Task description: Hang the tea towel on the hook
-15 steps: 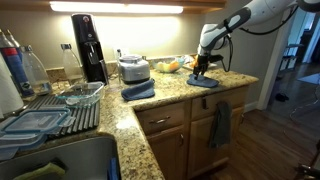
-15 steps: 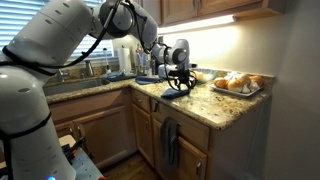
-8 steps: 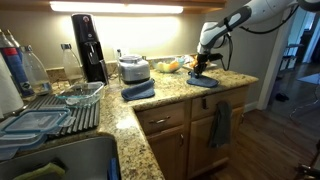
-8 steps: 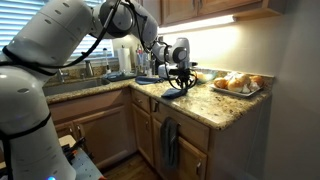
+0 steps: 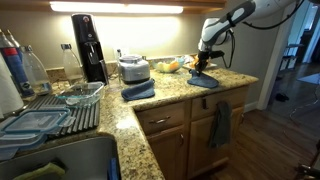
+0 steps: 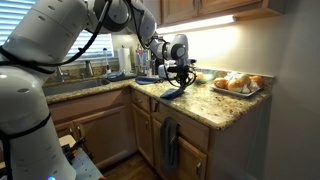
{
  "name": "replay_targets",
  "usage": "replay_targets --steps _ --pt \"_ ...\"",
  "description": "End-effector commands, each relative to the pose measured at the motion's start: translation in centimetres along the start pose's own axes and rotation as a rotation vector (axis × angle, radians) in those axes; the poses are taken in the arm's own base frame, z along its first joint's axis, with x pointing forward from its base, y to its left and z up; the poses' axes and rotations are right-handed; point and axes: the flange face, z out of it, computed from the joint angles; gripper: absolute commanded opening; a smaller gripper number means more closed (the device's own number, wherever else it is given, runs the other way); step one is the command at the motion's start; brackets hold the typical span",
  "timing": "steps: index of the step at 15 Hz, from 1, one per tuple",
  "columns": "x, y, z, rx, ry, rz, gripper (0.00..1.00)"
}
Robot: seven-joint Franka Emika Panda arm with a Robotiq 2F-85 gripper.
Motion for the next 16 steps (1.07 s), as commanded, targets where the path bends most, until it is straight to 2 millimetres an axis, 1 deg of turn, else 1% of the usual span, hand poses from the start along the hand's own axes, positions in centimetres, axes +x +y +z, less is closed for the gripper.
replay_targets --steps 1,4,7,11,14,15,16 --pt "-2.9 -0.8 -3.1 0.008 0.002 0.028 0.08" --pt "-4.6 -2.0 -5.0 0.01 0.023 0.029 0.08" --pt "-6.4 -3.8 -6.5 0.008 0.075 0.032 0.08" --pt "-9.3 -6.3 -7.9 0.012 0.114 0.016 0.08" --pt "-10.9 -7.6 -8.6 0.013 0.139 0.006 0.08" --pt "-11.1 -7.7 -8.8 0.015 0.149 0.012 0.07" --pt "-9.1 -7.4 -7.5 0.012 0.119 -0.013 0.07"
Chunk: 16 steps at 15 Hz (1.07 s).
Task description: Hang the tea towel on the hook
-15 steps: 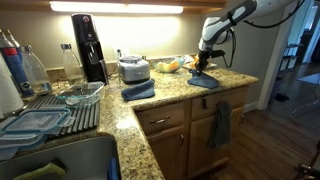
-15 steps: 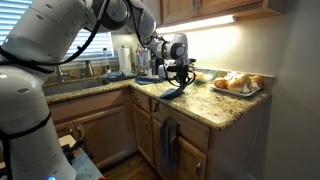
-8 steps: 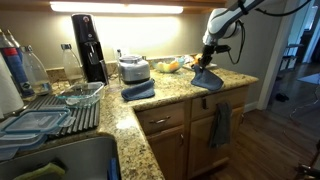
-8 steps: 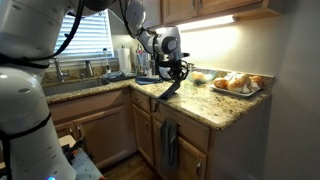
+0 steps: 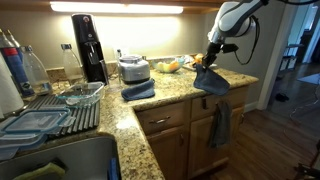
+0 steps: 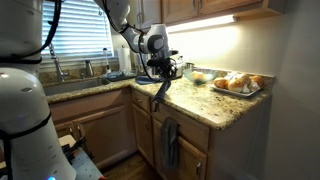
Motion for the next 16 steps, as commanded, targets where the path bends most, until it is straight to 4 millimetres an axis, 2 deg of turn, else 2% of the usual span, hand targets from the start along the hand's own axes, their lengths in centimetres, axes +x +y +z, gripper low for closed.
replay_targets --steps 1,9,10,16 --pt "-0.1 -0.2 -0.2 0.0 -0.001 -0.002 0.11" --pt "0.0 -0.1 0.5 0.001 -0.006 -0.001 0.11" --pt "0.0 -0.1 0.5 0.001 -0.006 0.0 0.06" --pt "-1.9 -0.8 -1.0 -0.006 0.011 -0.021 0.06"
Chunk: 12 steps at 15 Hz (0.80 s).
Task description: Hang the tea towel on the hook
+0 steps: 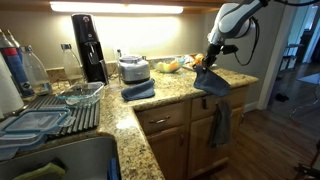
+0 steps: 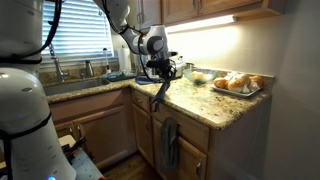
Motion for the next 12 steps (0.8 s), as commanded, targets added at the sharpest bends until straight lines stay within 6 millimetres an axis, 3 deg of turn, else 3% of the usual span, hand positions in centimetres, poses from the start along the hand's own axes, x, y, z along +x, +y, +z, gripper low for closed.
replay_targets --steps 1,8,12 --pt "-2.1 -1.0 -2.0 0.003 0.026 -0.022 0.06" --pt "-5.8 -3.7 -4.5 0.044 0.064 -0.045 0.06" --pt "-8.2 -5.3 -4.6 0.061 0.052 -0.053 0.06"
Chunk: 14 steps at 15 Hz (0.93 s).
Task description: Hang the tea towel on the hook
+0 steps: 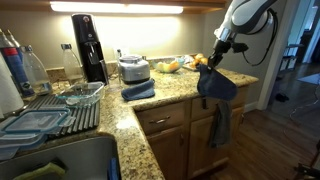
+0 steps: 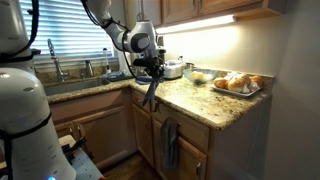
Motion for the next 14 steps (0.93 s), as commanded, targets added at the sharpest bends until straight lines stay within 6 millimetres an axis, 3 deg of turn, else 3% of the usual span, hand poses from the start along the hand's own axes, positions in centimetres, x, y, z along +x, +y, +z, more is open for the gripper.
replay_targets --steps 1,7,14 --pt "-3.3 -1.8 -1.0 0.015 0.008 -0.013 0.06" --pt "-6.9 -5.1 -0.5 0.024 -0.034 -0.043 0.06" --pt "-9.9 -5.4 0.1 -0.006 0.047 -0.02 0.05"
